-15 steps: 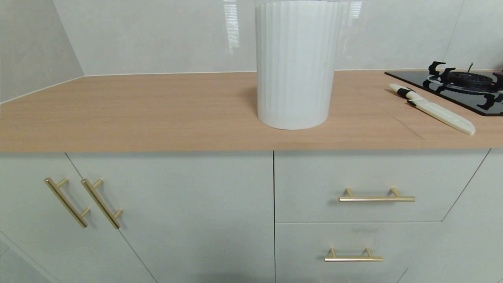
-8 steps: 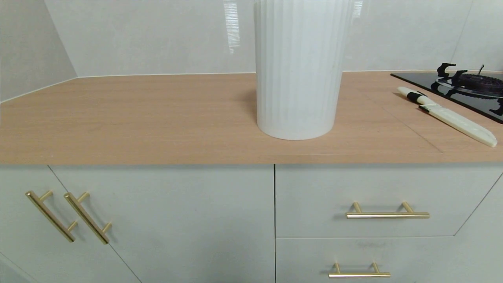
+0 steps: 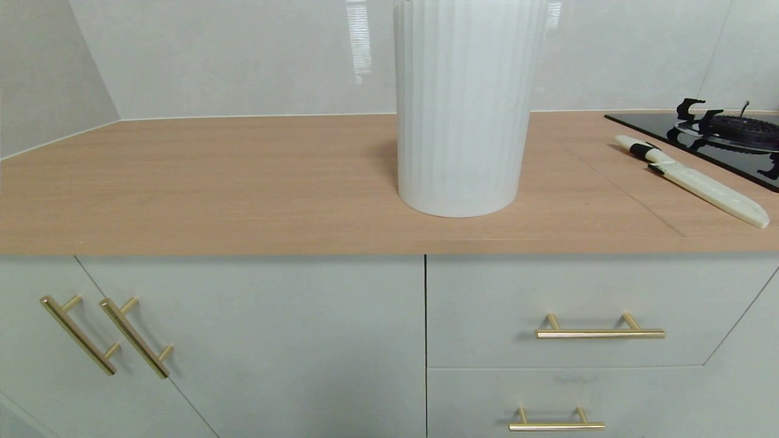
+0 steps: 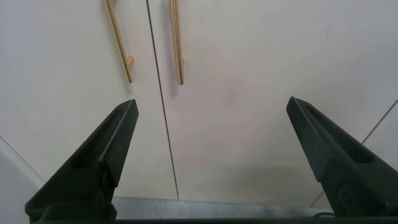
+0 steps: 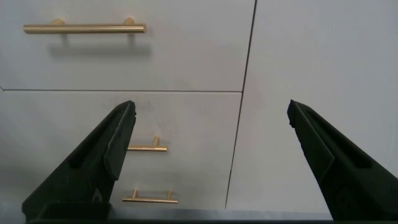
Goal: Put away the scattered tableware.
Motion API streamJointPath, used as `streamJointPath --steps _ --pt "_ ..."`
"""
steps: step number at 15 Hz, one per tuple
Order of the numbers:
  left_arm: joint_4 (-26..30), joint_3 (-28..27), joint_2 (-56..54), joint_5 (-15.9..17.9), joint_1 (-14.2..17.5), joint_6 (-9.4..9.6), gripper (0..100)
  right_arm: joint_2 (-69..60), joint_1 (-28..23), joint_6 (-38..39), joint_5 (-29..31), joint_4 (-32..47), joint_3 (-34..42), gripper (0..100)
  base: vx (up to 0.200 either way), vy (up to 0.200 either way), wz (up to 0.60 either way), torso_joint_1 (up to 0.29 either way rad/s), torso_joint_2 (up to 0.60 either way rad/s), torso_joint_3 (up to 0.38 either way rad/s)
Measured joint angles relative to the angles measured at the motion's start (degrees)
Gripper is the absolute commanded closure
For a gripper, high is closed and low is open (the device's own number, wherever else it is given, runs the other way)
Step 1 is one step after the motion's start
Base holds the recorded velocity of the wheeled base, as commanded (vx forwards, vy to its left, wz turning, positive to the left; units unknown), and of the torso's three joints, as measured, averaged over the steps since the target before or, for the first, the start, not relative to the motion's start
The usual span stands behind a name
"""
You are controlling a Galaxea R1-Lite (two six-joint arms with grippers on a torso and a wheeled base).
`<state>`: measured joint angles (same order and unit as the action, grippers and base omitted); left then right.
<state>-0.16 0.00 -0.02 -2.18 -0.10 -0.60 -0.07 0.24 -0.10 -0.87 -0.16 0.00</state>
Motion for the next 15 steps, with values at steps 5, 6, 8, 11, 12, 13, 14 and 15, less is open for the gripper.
streamJointPath --steps 5,6,8,11,12,13,14,15 --pt "0.0 0.0 0.0 0.0 0.0 0.00 0 0.0 0.0 0.0 0.0 0.0 0.0 0 0.000 0.000 0.00 0.000 0.00 0.000" --pt "0.0 0.0 0.0 0.0 0.0 0.02 0 0.0 0.0 0.0 0.1 0.0 0.0 0 0.000 0.000 0.00 0.000 0.00 0.000" --pt "0.0 0.0 0.0 0.0 0.0 0.00 0 0.0 0.0 0.1 0.1 0.0 0.0 0 0.000 0.000 0.00 0.010 -0.24 -0.217" --pt "0.0 0.0 0.0 0.0 0.0 0.00 0 0.0 0.0 0.1 0.1 0.0 0.0 0 0.000 0.000 0.00 0.049 -0.28 -0.347" --pt "-0.1 0.0 0.0 0.0 0.0 0.00 0 0.0 0.0 0.1 0.1 0.0 0.0 0 0.000 0.000 0.00 0.036 -0.55 -0.349" --pt "0.0 0.0 0.0 0.0 0.0 0.00 0 0.0 0.0 0.1 0.1 0.0 0.0 0 0.000 0.000 0.00 0.095 -0.51 -0.339" --pt "0.0 0.0 0.0 0.0 0.0 0.02 0 0.0 0.0 0.1 0.1 0.0 0.0 0 0.000 0.000 0.00 0.115 -0.49 -0.344" --pt "0.0 0.0 0.0 0.0 0.0 0.00 0 0.0 0.0 0.1 0.1 0.0 0.0 0 0.000 0.000 0.00 0.124 -0.48 -0.339"
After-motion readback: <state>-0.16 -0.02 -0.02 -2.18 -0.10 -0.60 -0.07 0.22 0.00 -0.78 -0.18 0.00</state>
